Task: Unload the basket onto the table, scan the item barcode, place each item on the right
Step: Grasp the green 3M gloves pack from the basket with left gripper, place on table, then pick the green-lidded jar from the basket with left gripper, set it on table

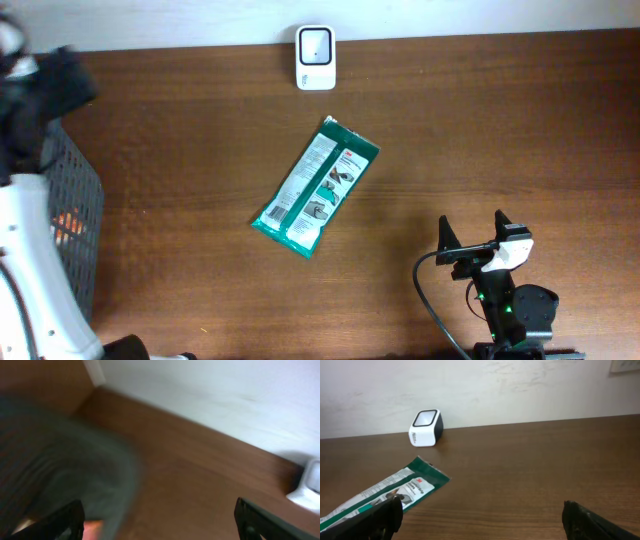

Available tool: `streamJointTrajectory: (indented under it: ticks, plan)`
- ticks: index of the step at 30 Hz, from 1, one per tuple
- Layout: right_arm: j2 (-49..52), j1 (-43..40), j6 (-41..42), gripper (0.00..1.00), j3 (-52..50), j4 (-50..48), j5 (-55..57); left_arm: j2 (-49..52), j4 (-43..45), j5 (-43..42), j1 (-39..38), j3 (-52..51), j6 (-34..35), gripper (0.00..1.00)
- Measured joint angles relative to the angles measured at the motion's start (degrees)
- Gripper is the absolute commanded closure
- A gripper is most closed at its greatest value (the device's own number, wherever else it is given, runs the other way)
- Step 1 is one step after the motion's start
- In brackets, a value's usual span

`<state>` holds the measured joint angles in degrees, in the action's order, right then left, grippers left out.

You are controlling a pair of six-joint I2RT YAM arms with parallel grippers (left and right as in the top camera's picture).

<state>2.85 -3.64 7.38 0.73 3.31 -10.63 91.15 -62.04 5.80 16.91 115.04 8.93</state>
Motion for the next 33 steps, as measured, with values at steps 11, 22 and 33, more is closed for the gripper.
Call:
streamJointTrajectory:
  ticks: [11,22,33]
  plan:
    - [0.0,0.0,0.0,0.02,0.0,0.0,0.0,0.2,-2.6,2.6,34.2,-27.1,6.8,0.05]
    - [0.0,0.0,0.0,0.02,0.0,0.0,0.0,0.2,7.6,4.4,39.8,-46.6,8.7,0.03]
    - [0.0,0.0,0.0,0.02,0.0,0.0,0.0,1.4,13.0,2.7,39.8,-49.7,8.9,0.49]
